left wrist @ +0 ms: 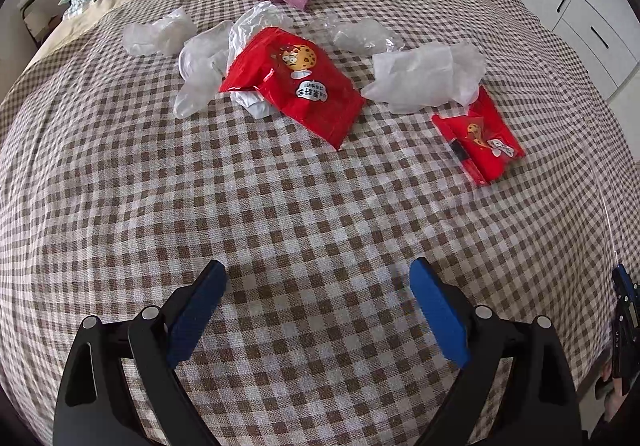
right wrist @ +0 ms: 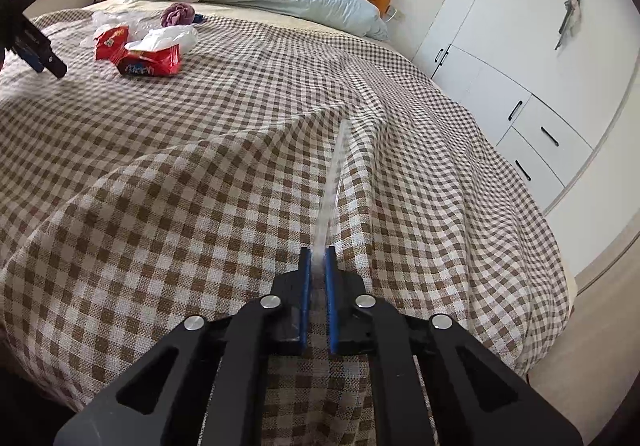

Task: Collect trash
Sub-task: 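Grasp the small red snack packet with the left tool while the right tool carries the clear strip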

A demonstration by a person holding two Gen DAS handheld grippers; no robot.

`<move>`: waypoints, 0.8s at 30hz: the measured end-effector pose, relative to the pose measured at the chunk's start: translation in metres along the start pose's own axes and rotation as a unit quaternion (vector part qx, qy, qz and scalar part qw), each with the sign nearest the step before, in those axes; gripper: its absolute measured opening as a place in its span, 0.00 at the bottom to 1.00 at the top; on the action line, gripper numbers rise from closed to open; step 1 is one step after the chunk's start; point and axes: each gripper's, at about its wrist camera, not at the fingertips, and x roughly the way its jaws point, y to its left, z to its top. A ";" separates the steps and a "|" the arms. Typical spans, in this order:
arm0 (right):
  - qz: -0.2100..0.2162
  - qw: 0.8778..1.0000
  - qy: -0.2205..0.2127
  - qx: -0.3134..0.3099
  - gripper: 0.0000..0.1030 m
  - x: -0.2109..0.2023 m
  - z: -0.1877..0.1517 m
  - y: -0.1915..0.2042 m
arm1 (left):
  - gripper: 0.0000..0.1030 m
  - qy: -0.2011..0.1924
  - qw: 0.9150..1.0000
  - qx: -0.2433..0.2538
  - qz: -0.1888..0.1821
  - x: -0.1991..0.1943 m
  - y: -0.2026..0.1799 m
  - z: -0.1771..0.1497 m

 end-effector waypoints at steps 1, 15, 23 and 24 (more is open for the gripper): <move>0.001 1.000 -0.009 0.010 0.05 -0.007 0.002 -0.004 | 0.86 0.001 1.000 0.000 -0.009 0.000 -0.003 0.000; 0.045 0.997 -0.017 0.058 0.05 -0.057 0.002 -0.034 | 0.55 -0.031 0.969 -0.155 -0.190 0.039 -0.032 0.051; 0.036 0.996 0.005 0.084 0.05 -0.095 -0.039 -0.068 | 0.00 -0.037 0.962 -0.178 -0.203 0.004 -0.052 0.031; 0.029 0.996 0.008 0.084 0.05 -0.102 -0.046 -0.074 | 0.00 -0.047 0.963 -0.168 -0.207 -0.010 -0.060 0.022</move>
